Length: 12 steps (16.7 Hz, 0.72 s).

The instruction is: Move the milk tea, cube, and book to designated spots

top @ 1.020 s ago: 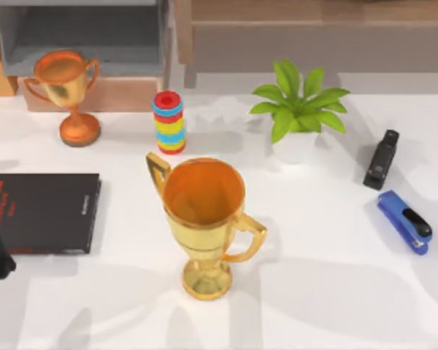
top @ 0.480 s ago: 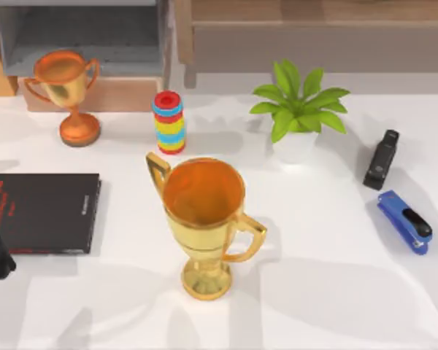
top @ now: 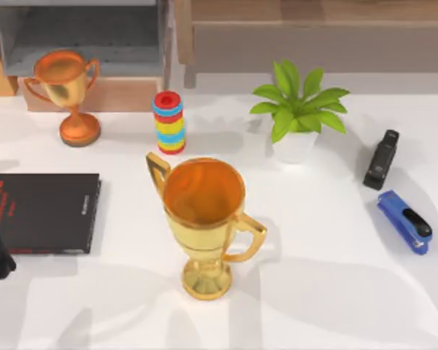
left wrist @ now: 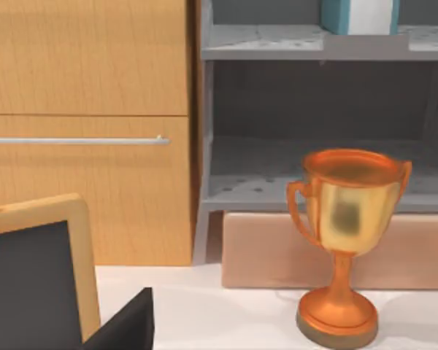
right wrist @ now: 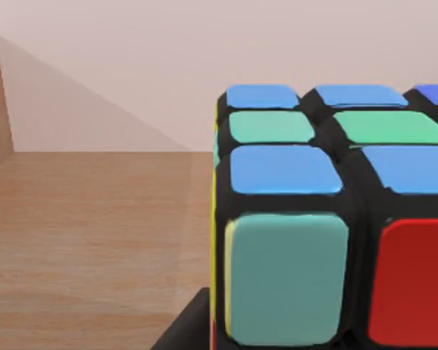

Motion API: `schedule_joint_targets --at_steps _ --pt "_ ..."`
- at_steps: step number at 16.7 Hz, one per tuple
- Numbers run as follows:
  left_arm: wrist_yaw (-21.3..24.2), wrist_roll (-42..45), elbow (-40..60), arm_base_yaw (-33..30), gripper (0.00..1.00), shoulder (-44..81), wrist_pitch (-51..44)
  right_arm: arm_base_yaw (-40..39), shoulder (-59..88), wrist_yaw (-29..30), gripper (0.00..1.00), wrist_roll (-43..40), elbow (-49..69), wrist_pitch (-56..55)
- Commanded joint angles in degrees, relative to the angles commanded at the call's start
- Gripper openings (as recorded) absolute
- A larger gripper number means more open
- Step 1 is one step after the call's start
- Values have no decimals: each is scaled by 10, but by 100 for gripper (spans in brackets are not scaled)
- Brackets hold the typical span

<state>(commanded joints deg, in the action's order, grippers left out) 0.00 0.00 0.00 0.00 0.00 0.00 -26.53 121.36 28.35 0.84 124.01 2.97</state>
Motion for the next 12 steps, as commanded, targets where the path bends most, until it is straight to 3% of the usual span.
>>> schedule_joint_targets --at_steps 9,12 --pt "0 0 0 0 100 0 0 0 0 0 98 0 0 0" --pt "0 0 0 0 100 0 0 0 0 0 100 0 0 0"
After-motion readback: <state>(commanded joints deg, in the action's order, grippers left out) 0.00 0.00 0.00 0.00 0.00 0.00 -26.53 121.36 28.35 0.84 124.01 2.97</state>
